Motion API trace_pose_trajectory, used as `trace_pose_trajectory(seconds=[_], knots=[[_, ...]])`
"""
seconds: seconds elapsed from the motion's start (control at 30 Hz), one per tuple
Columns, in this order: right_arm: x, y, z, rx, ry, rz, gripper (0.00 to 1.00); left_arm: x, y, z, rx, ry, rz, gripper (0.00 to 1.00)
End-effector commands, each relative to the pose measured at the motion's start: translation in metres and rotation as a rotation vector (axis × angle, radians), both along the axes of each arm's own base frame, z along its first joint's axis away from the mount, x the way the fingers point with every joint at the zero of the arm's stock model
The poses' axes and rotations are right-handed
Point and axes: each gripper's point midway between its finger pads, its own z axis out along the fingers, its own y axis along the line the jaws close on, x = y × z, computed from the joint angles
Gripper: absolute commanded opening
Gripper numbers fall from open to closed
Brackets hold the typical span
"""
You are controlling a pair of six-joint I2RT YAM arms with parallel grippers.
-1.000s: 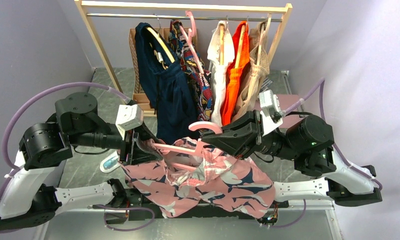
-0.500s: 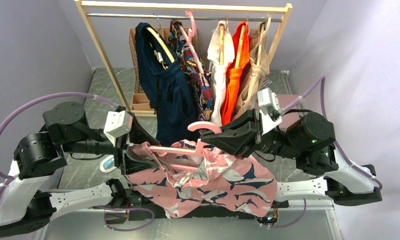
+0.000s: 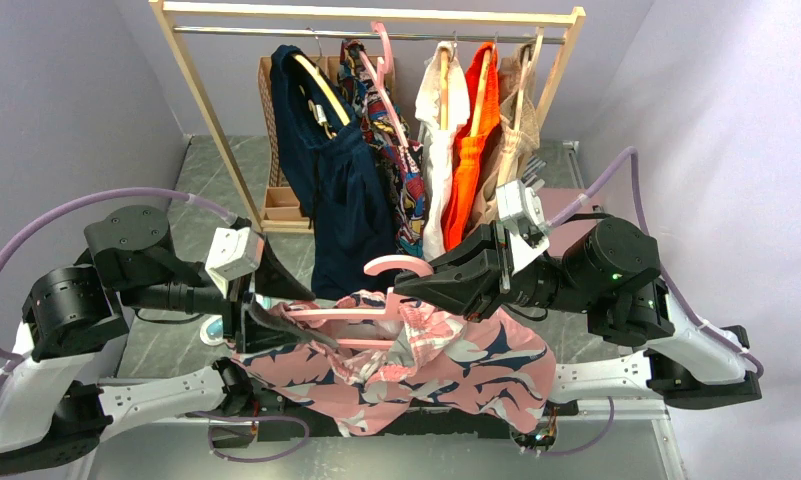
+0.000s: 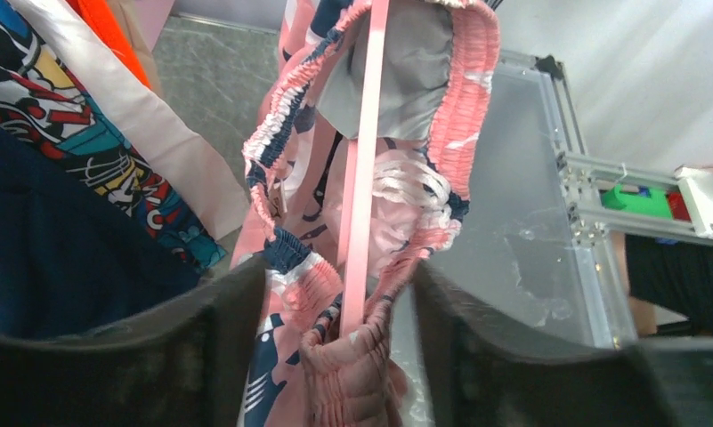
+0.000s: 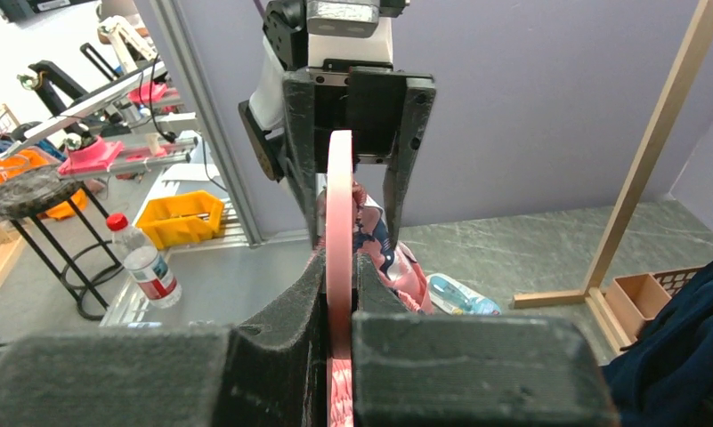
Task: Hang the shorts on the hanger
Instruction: Hang the shorts on the hanger.
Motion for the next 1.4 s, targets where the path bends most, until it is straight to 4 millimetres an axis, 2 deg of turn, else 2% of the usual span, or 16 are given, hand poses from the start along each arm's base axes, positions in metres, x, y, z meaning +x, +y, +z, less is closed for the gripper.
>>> trace_pose_trajectory(seconds=[0.0, 0.1, 0.2, 0.23, 0.37, 0.5, 0.67, 0.77, 0.97, 1.17, 1.37], knots=[[-0.004, -0.011, 0.022, 0.068, -0.029, 0.011, 0.0, -0.008, -0.001, -0.003, 0.028, 0.015, -0.059, 0.5], [-0.004, -0.012, 0.022, 0.067, -0.031, 0.01, 0.0, -0.008, -0.004, -0.007, 0.044, 0.024, -0.073, 0.42], [-0.003, -0.013, 0.022, 0.066, -0.032, 0.006, 0.0, -0.005, -0.006, -0.009, 0.054, 0.023, -0.068, 0.1], [-0.003, -0.014, 0.022, 0.067, -0.032, 0.004, 0.0, -0.004, -0.006, -0.009, 0.053, 0.022, -0.064, 0.07], [-0.001, -0.015, 0.018, 0.061, -0.03, -0.008, 0.0, 0.001, -0.007, -0.003, 0.023, -0.002, -0.037, 0.07], [0.002, -0.014, 0.014, 0.042, -0.022, -0.023, 0.0, 0.009, -0.006, 0.014, -0.04, -0.051, 0.016, 0.07], [0.008, -0.017, 0.011, 0.003, 0.006, -0.064, 0.48, 0.017, 0.002, 0.028, -0.099, -0.111, 0.09, 0.07], [0.015, -0.029, 0.01, -0.011, 0.033, -0.114, 0.57, 0.02, 0.01, 0.034, -0.129, -0.136, 0.132, 0.07], [0.032, -0.063, 0.001, -0.041, 0.099, -0.245, 0.6, 0.017, 0.03, 0.047, -0.204, -0.164, 0.196, 0.07], [0.049, -0.092, -0.008, -0.054, 0.128, -0.371, 0.6, 0.014, 0.041, 0.04, -0.188, -0.143, 0.224, 0.07], [0.053, -0.096, -0.015, -0.083, 0.131, -0.4, 0.48, 0.013, 0.047, 0.036, -0.18, -0.128, 0.243, 0.07]])
